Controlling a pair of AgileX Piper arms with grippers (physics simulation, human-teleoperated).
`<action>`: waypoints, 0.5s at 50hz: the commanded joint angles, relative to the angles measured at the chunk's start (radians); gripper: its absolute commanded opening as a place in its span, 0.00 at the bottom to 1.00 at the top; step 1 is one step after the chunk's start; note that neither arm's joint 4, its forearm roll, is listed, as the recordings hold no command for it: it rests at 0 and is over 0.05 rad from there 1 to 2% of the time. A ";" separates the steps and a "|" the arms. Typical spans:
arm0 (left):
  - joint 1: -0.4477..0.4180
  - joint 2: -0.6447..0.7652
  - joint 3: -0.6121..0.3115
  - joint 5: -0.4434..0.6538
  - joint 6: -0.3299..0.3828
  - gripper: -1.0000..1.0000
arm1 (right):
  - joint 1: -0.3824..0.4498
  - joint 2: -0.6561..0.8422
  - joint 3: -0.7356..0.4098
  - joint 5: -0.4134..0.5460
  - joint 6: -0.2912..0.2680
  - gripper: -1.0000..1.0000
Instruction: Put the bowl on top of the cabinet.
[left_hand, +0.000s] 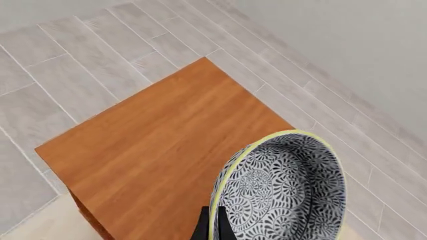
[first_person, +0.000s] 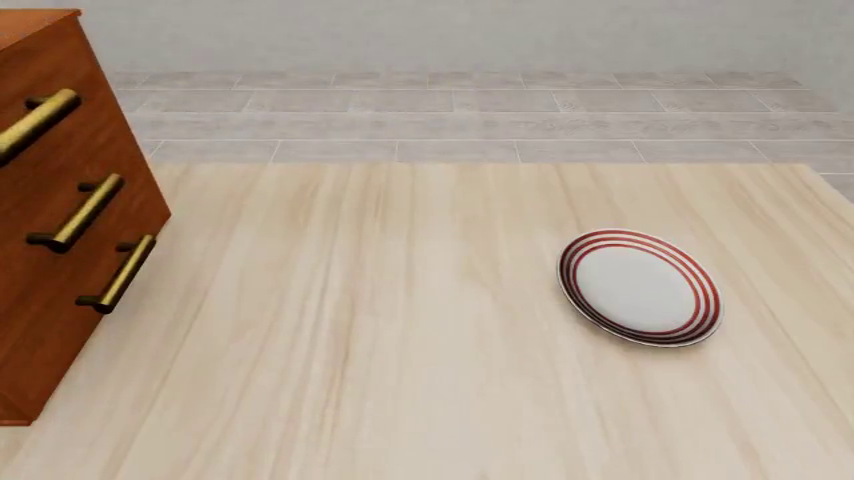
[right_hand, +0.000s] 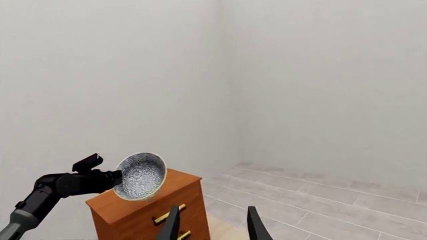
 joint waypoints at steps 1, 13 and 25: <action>0.048 -0.003 0.009 -0.023 0.028 0.00 | 0.007 0.001 0.002 -0.001 -0.007 1.00; 0.100 0.006 0.031 -0.038 0.040 0.00 | 0.009 0.003 0.005 -0.003 -0.009 1.00; 0.124 0.009 0.098 -0.071 0.051 0.00 | 0.005 0.001 0.004 -0.002 -0.007 1.00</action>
